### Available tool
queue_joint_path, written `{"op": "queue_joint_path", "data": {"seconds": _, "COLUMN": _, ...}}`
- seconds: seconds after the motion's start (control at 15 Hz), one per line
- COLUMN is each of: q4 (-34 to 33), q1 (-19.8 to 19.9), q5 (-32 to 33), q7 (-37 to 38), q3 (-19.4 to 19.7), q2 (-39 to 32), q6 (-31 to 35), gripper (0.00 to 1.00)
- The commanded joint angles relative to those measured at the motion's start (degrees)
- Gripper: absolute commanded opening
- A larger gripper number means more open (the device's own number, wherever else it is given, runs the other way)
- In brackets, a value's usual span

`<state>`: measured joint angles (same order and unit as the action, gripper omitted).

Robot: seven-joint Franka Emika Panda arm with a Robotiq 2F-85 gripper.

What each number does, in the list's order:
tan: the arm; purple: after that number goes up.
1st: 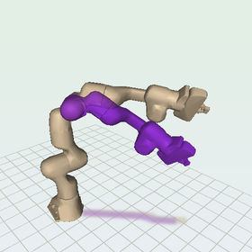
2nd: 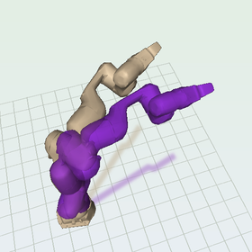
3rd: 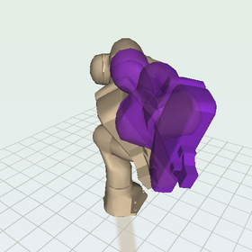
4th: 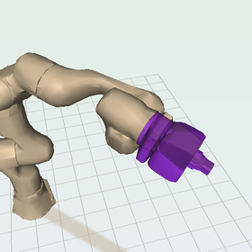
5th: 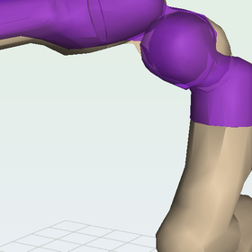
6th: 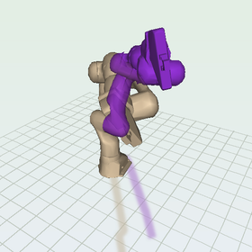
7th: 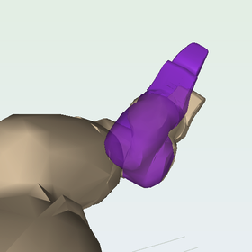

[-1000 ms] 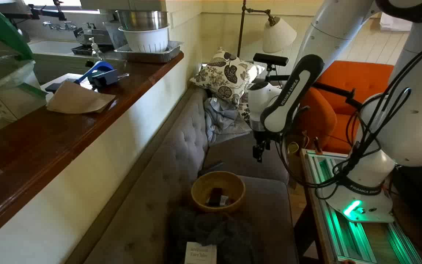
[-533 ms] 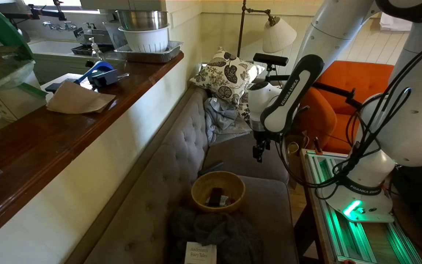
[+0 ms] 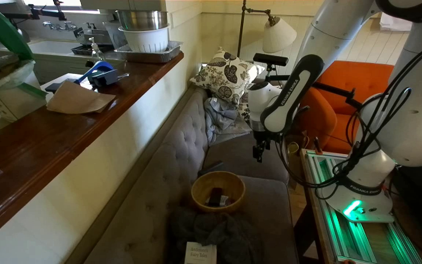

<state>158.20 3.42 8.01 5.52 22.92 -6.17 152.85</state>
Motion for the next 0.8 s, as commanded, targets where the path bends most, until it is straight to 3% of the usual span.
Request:
{"op": "queue_joint_path", "data": {"seconds": 0.0, "q4": -0.2, "q1": 3.0, "q5": 0.7, "q7": 0.5, "q3": -2.9, "q2": 0.0, "q6": -0.2, "gripper": 1.00}}
{"op": "queue_joint_path", "data": {"seconds": 0.4, "q4": -8.5, "q1": 6.7, "q5": -27.1, "q7": -0.5, "q3": -12.0, "q2": -6.8, "q6": -3.7, "gripper": 1.00}}
{"op": "queue_joint_path", "data": {"seconds": 0.6, "q4": -15.5, "q1": 10.1, "q5": -41.2, "q7": -3.1, "q3": -16.8, "q2": -13.9, "q6": -0.5, "gripper": 1.00}}
{"op": "queue_joint_path", "data": {"seconds": 0.73, "q4": -20.5, "q1": 12.4, "q5": -46.5, "q7": -4.0, "q3": -19.0, "q2": -18.8, "q6": -1.0, "gripper": 1.00}}
